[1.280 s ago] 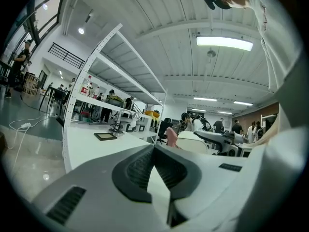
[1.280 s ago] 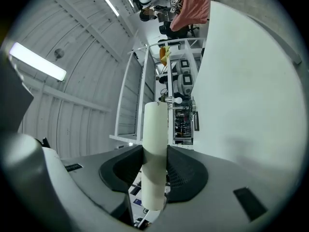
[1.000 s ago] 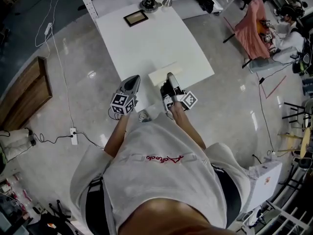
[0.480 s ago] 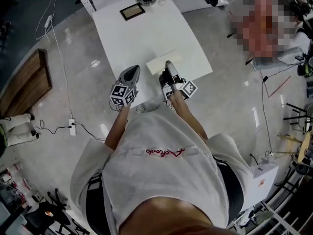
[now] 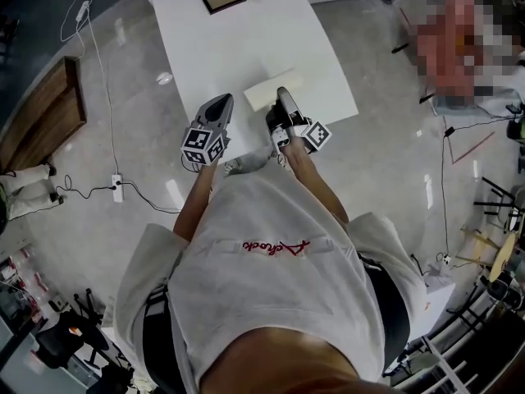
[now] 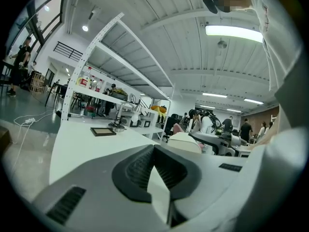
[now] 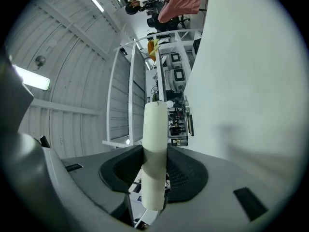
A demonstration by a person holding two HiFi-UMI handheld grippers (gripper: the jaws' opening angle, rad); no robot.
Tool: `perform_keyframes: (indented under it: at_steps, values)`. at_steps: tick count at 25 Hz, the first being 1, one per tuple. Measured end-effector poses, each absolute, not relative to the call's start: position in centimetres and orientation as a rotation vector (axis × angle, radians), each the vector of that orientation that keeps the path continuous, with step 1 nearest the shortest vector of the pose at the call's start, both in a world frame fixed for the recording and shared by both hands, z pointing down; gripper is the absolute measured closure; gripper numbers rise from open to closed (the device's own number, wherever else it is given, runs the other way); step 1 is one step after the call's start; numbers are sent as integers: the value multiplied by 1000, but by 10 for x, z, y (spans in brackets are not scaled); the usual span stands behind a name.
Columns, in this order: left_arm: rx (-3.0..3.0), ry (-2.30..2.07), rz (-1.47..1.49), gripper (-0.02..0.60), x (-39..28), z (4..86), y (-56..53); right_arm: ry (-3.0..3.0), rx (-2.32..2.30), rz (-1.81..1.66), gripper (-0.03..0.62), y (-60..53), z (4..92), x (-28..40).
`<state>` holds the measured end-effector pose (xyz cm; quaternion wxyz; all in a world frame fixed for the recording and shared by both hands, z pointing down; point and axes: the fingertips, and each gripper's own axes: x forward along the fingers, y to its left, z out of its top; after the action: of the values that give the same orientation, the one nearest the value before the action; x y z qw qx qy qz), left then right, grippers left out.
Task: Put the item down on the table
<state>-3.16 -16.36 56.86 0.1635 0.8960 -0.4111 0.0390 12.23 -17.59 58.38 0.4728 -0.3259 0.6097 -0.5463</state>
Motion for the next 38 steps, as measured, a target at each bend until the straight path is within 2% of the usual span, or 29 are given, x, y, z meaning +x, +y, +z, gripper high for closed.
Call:
perform_keyframes:
  at_steps: [38]
  values:
    - [2352,-1134,213,574,-34,639,-100,1399,-1007,-1594,439,-88,682,128]
